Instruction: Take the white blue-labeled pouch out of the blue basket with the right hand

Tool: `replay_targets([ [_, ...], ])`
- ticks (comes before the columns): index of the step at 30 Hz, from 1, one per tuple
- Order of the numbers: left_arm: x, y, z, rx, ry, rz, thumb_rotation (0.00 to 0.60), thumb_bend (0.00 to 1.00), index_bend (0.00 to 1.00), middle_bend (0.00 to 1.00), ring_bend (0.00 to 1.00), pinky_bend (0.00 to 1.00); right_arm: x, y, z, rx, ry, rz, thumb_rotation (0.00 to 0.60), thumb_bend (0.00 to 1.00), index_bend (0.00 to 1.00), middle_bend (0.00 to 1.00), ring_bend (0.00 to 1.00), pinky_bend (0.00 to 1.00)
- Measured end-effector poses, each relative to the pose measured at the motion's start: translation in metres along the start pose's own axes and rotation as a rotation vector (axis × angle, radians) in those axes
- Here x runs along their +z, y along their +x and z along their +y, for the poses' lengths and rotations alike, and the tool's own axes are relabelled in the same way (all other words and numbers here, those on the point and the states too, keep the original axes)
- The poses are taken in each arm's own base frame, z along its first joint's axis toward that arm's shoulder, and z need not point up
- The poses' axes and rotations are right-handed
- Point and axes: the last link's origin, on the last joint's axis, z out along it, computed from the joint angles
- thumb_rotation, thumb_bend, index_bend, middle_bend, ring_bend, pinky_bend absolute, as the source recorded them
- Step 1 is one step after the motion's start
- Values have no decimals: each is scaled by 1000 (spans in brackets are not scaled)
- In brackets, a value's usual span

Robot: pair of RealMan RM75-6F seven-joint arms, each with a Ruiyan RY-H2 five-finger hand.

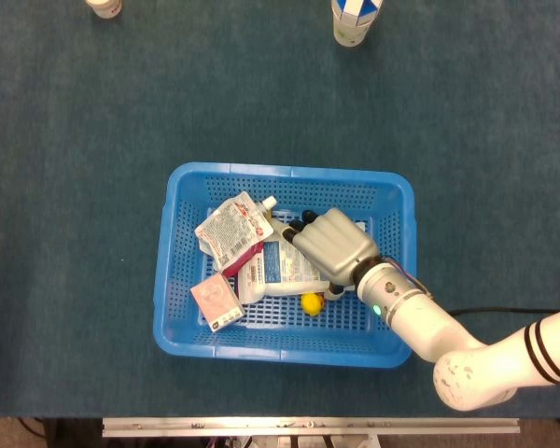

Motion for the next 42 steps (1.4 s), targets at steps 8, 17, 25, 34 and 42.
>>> replay_targets([
  [8, 1, -2, 0, -5, -6, -10, 600, 270, 398, 428, 306, 308, -3, 0, 1, -9, -11, 22, 600, 202, 197, 328, 330, 506],
  [17, 3, -3, 2, -9, -12, -16, 600, 270, 398, 428, 306, 308, -7, 2, 3, 2, -2, 46, 600, 205, 271, 383, 405, 582],
  [25, 4, -3, 3, -4, -13, -13, 600, 270, 398, 427, 306, 308, -25, 16, 5, 37, 38, 81, 600, 207, 286, 396, 415, 596],
  [34, 6, -4, 7, -8, -26, -19, 600, 270, 398, 426, 306, 308, -65, 52, 30, 77, 36, 169, 600, 207, 286, 396, 416, 596],
  [42, 10, -5, 12, -13, -51, -24, 600, 270, 398, 426, 306, 308, -104, 78, 71, 111, -55, 278, 600, 207, 286, 399, 416, 597],
])
